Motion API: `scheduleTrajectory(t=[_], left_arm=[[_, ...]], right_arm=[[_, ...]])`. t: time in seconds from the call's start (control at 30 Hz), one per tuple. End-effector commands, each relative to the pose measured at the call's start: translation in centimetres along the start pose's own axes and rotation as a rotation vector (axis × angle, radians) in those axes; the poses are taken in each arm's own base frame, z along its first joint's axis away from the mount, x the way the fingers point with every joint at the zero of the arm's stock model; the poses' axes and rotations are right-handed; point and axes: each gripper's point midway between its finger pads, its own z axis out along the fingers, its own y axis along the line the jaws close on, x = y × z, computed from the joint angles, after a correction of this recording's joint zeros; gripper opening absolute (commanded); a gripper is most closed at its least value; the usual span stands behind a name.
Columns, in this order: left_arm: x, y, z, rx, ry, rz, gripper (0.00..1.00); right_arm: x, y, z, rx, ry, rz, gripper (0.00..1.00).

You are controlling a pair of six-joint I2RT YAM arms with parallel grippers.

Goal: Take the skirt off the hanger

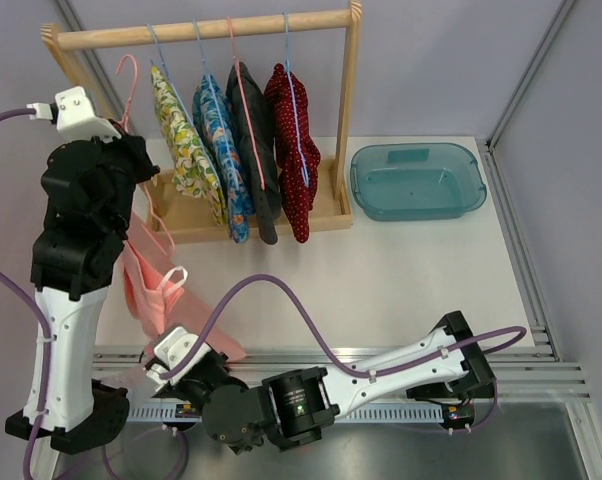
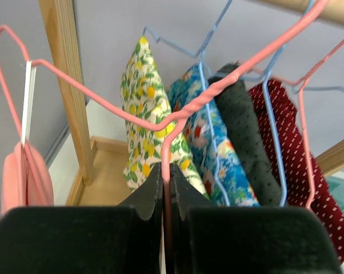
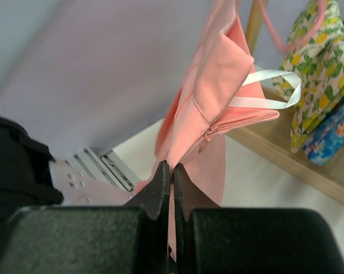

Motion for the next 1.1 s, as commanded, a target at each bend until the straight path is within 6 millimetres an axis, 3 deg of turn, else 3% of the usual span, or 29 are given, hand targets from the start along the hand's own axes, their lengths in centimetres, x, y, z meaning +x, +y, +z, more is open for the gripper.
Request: scheduleTrajectory(t=[0.0,0.07,0.17,0.27,0.37,0.4,0.47,0.5,0.57,0.6,0.63,0.7,0.77,0.9,1.0,1.07], left_arm=[[-8.0,-1.4,-1.1,0.065,-0.229,-0.017,0.0],[-9.7,-1.8,-2.7,0.101,-0.257,-0.039,0.0],[-10.6,-2.4,-4.5,0.159,-0.257,-0.07,0.0],[-9.8,-3.2,-6.0,0.226,-0.201,-0.112,0.0],[-7.2,-4.9,-7.6,0.341,-0.085,-0.161,0.0],[-5.0,-5.2,-7.4,0.362,-0.013,-0.162,0.0],[-2.7,-6.5,-8.6,0.449,0.088,-0.191,0.0],[-0.4,-6.8,-9.5,0.483,0.18,-0.186,0.0],[2.8,-6.4,-10.7,0.484,0.312,-0.192,0.0],[3.1,-6.1,-12.3,0.507,0.311,-0.205,0.0],[6.1,-5.9,-12.3,0.496,0.394,-0.237,0.0],[7.7,-5.4,-13.5,0.503,0.422,-0.264,0.0],[10.9,-4.1,-14.9,0.47,0.497,-0.281,0.0],[14.5,-1.0,-16.6,0.321,0.577,-0.312,0.0],[15.0,-1.3,-18.8,0.368,0.634,-0.343,0.0],[15.0,-1.6,-19.8,0.386,0.661,-0.367,0.0]], right_arm=[[1.4,2.5,-4.1,-0.059,0.008,0.072,0.0],[3.5,1.6,-4.2,-0.014,0.036,0.053,0.0],[4.9,0.8,-3.8,0.026,0.048,0.06,0.0],[5.3,0.3,-2.8,0.025,0.056,0.077,0.0],[4.7,-1.4,-0.7,0.044,0.038,0.074,0.0],[4.4,-2.7,0.5,0.069,0.028,0.073,0.0],[3.3,-4.3,1.8,0.094,0.0,0.041,0.0],[2.7,-6.2,3.0,0.131,-0.01,0.04,0.0],[1.6,-7.9,4.0,0.139,-0.027,0.03,0.0],[0.9,-9.1,4.4,0.152,-0.039,0.034,0.0],[0.4,-10.8,5.5,0.171,-0.047,0.03,0.0],[-0.5,-12.9,6.3,0.197,-0.06,0.012,0.0],[-0.7,-15.8,7.6,0.244,-0.062,-0.011,0.0],[-0.1,-19.6,8.9,0.288,-0.038,-0.027,0.0],[2.3,-21.9,9.6,0.322,0.007,-0.016,0.0],[5.1,-22.9,9.4,0.343,0.049,-0.004,0.0]])
